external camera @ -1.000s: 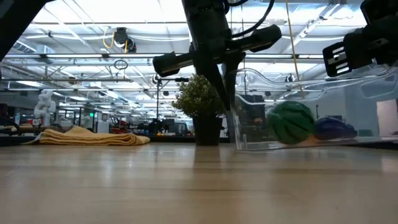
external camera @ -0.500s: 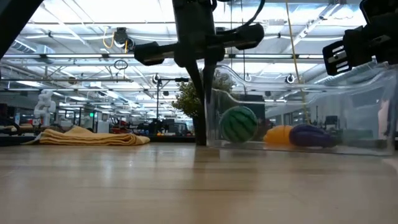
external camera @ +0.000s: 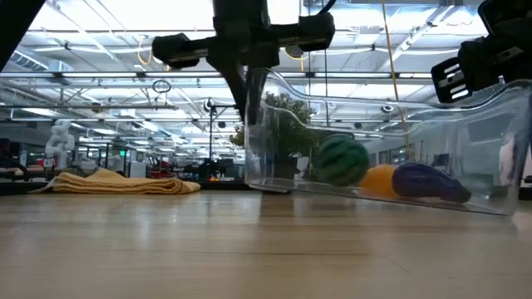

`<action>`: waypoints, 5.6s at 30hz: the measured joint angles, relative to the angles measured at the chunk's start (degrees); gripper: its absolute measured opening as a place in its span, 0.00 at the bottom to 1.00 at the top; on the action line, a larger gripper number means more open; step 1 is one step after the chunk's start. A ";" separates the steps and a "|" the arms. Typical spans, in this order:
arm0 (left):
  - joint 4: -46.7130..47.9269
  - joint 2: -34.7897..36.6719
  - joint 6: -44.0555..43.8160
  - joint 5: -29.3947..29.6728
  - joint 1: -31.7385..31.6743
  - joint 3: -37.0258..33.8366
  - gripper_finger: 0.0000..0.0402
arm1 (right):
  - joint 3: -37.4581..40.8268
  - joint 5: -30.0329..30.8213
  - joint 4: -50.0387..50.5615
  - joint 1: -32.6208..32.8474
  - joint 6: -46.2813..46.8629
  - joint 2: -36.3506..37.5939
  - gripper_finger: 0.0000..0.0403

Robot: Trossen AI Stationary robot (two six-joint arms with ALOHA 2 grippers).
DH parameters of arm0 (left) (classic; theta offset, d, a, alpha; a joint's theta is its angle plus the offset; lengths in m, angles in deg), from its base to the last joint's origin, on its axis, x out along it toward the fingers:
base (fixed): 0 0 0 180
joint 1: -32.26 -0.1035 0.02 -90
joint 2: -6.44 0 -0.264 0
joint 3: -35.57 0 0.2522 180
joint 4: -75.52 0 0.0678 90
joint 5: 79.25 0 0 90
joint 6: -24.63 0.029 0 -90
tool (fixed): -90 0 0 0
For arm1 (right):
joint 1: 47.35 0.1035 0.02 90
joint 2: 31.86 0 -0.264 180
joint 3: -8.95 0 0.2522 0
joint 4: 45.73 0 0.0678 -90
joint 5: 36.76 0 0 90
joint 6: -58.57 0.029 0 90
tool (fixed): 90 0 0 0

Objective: Pick and placing Produce into tupperware
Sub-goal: Adjust the transparent bin, then return to Home Position

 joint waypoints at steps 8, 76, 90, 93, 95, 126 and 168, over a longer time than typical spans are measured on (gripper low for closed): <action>5.89 0.00 -1.76 0.37 1.21 0.00 0.00 | 0.00 0.00 0.19 0.59 0.52 0.00 0.31; -18.50 20.20 -2.73 1.15 3.85 -33.48 0.00 | 0.02 5.25 -0.44 1.46 -1.01 0.04 0.31; -18.82 20.08 -4.61 1.65 3.95 -33.48 0.00 | 0.02 5.25 1.13 1.46 -0.55 -0.17 0.31; -19.26 20.06 -4.88 1.83 3.97 -33.48 0.00 | 0.02 5.25 1.16 1.46 -0.67 -0.17 0.31; -20.84 19.54 -5.14 1.77 4.20 -34.05 0.00 | 0.02 5.26 1.18 1.46 -0.73 -0.17 0.31; -23.48 19.25 -6.97 -0.66 3.81 -35.58 0.07 | 0.02 5.06 1.93 1.46 -0.83 -0.24 0.31; -7.22 26.39 47.66 25.04 13.59 -15.19 0.25 | 0.00 4.83 -0.77 1.47 -3.02 0.17 0.26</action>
